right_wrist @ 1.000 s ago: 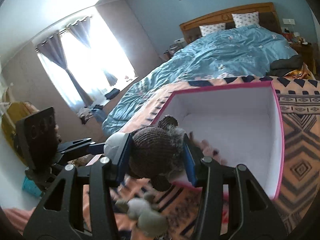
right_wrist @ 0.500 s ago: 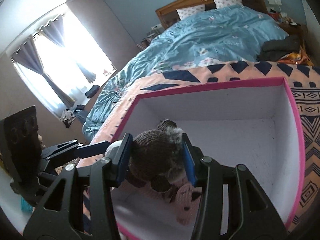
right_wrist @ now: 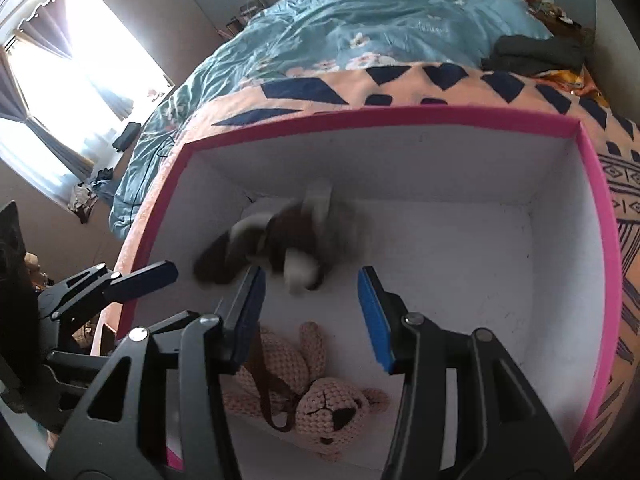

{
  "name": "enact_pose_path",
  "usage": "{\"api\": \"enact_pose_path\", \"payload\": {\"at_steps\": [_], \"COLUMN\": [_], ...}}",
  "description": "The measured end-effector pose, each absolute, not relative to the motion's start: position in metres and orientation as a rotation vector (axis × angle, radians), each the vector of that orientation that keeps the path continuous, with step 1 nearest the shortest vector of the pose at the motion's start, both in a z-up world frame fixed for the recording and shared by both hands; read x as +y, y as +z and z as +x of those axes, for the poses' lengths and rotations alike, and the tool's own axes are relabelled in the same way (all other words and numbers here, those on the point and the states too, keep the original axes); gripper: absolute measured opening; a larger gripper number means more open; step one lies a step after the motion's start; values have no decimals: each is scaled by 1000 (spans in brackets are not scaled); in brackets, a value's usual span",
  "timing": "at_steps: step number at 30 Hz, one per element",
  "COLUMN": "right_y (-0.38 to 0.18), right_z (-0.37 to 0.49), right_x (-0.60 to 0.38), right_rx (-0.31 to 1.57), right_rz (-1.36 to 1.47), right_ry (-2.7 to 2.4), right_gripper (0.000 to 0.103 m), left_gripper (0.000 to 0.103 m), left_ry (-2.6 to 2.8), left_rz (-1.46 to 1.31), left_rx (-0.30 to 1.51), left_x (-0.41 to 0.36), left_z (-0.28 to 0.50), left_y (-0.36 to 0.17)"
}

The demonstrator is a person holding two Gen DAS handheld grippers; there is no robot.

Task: Organize objects
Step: 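Move the right gripper back to the green frog plush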

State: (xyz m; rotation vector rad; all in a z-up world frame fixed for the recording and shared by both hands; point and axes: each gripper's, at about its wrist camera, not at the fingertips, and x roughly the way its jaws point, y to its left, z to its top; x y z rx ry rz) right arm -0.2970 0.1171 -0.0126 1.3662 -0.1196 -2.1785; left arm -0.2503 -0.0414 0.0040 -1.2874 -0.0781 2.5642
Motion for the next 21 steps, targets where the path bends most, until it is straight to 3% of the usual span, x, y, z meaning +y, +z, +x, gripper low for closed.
{"api": "enact_pose_path", "payload": {"at_steps": [12, 14, 17, 21], "right_y": [11, 17, 30, 47], "right_z": [-257, -244, -214, -169], "right_x": [140, 144, 154, 167], "right_rx": [-200, -208, -211, -179], "right_rz": [1197, 1149, 1058, 934], "right_ry": [-2153, -2144, -2118, -2092], "right_gripper": [56, 57, 57, 67], "left_gripper": [58, 68, 70, 70], "left_ry": [2559, 2555, 2553, 2574], "left_rz": [-1115, -1072, -1002, -936], "left_rx": [-179, -205, -208, -192], "left_x": [-56, -58, -60, -59], "left_z": [-199, -181, -152, -117], "left_y": [31, 35, 43, 52]}}
